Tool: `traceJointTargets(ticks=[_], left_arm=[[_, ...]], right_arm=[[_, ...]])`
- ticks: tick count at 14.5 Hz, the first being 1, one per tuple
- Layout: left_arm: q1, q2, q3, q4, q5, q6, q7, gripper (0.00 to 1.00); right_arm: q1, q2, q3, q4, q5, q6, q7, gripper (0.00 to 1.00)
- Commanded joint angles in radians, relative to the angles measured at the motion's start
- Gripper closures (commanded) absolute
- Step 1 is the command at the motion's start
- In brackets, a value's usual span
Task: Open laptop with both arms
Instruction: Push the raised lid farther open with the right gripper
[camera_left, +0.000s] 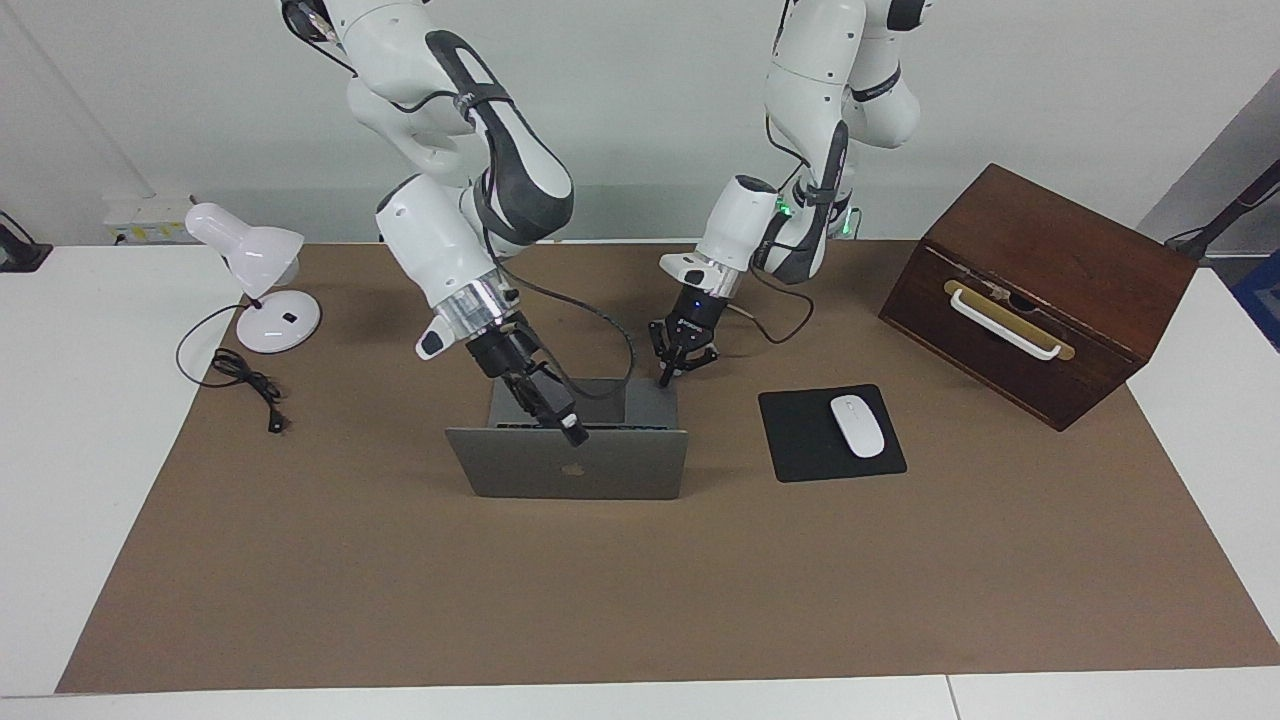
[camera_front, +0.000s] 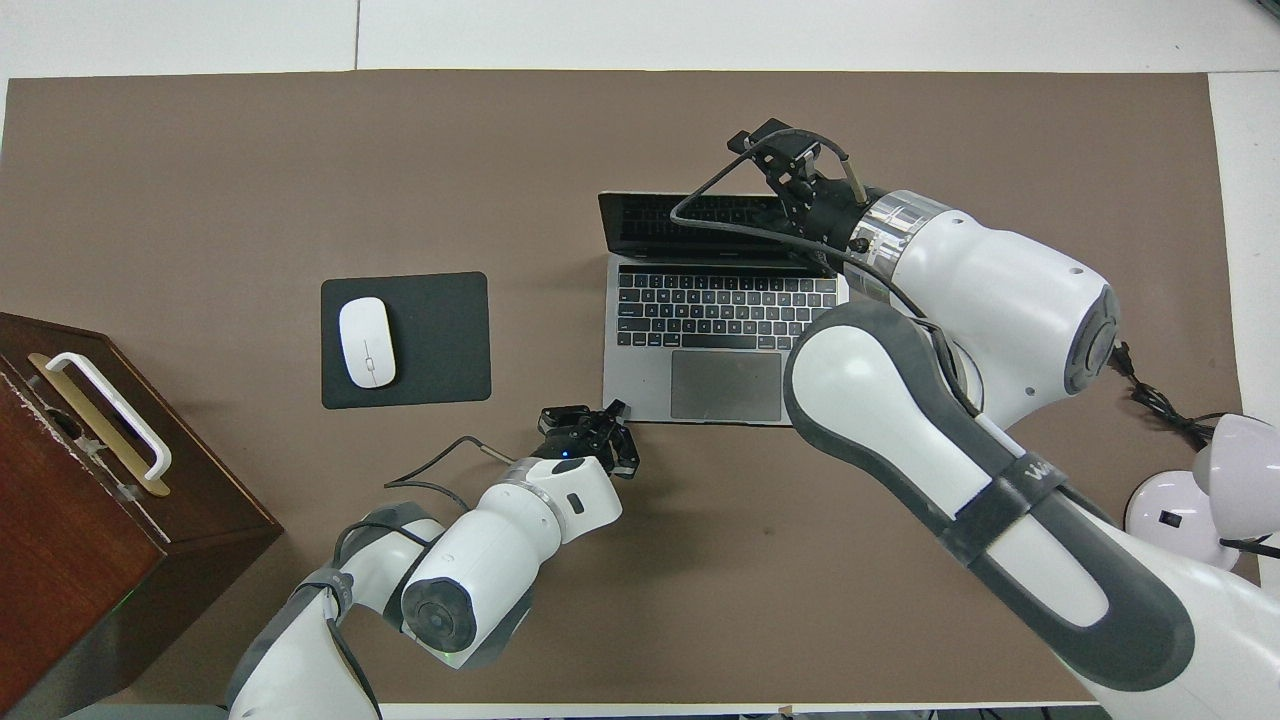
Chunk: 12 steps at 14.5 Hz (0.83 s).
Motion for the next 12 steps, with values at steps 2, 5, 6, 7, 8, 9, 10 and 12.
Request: traceJointTargets(ticks=[2,5,6,7,8,9,10,12], left_arm=[[-0.013,0.060,0.015,0.030,0.015,0.015,0.008,1.00],[-0.011,0.060,0.015,0.030,0.015,0.015,0.008,1.00],[-0.011,0.060,0.015,0.030,0.015,0.015,0.008,1.00],[-0.011,0.060,0.015,0.030,0.015,0.015,0.008,1.00],[-0.013,0.060,0.015,0.030,0.015,0.015,0.008,1.00],[-0.011,0.060,0.015,0.030,0.015,0.015,0.008,1.00],[-0.013,0.060,0.015,0.030,0.015,0.015,0.008,1.00],[-0.011,0.060,0.015,0.030,0.015,0.015,0.008,1.00]], right_arm=[[-0.015,0.024,-0.005,0.037,-0.021,-0.025,-0.028,0.00],[-0.012,0.024,-0.006,0.039,-0.021,-0.025,-0.028,0.00],[-0.012,0.024,-0.006,0.039,-0.021,-0.025,-0.028,0.00],[-0.012,0.024,-0.006,0.037,-0.021,-0.025,-0.028,0.00],[-0.012,0.025,-0.008,0.039,-0.021,-0.025,-0.028,0.00],[-0.013,0.030,-0.008,0.047,-0.022,-0.026,-0.028,0.00],[-0.013,0.038,-0.009,0.056,-0.022,-0.026,-0.028,0.00],[-0.012,0.038,-0.012,0.056,-0.022,-0.033,-0.027,0.00]])
